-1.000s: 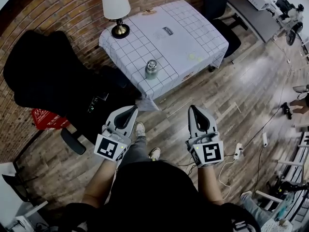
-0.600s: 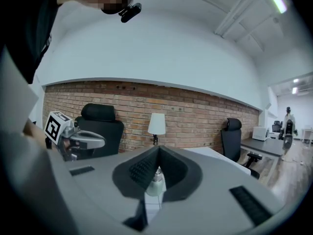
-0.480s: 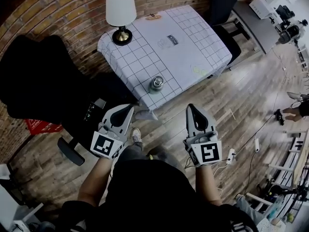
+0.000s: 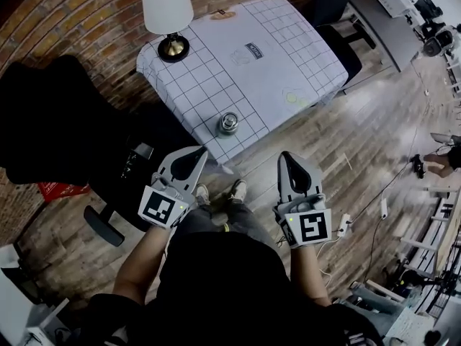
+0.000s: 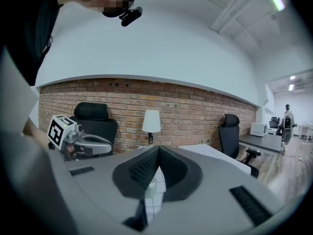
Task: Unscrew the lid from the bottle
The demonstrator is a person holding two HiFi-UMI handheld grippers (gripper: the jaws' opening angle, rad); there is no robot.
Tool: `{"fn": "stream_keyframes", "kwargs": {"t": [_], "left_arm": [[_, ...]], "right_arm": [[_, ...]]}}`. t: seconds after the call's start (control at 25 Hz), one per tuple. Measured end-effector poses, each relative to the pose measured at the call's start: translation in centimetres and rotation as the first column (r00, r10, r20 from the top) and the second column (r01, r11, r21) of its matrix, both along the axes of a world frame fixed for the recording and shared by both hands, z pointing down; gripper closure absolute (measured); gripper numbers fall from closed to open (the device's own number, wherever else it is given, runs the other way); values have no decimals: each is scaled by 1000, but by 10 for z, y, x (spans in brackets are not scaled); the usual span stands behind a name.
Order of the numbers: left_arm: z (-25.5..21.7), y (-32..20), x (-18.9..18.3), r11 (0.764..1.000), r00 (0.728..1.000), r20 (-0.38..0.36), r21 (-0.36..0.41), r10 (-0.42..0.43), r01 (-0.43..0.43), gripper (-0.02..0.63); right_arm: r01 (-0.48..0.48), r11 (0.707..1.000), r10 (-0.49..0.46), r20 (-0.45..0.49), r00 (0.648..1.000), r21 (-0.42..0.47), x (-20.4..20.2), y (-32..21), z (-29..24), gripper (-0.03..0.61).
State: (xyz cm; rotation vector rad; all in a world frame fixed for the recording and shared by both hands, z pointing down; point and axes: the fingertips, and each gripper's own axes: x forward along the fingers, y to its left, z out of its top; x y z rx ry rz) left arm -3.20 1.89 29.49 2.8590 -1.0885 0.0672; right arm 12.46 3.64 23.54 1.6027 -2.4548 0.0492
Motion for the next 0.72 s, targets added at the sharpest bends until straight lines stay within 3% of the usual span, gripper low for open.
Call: {"fn": "stream_keyframes", "kwargs": {"t": [0.2,0.4,0.64,0.72], "left_arm": [[2,-3,0,999,999,22,-22,-49,49,591],[36,-15,-2,996,995,51,-35,-83,85,589],[75,-24,15,989,998,24,-137,-60,63,588],[92,-30,19,979,998,19,-195,-62,64,530]], "right_arm": [[79,997,-79,-17,997,-13,-3,-15,8,565],[170,985,-170,-16,985,-20,-21,-34,18,565],[267,961,-269,-16,963,-72,-40,-52,53,509],[281,955,-285,-23,958,-98,-42,-59,69,503]]}}
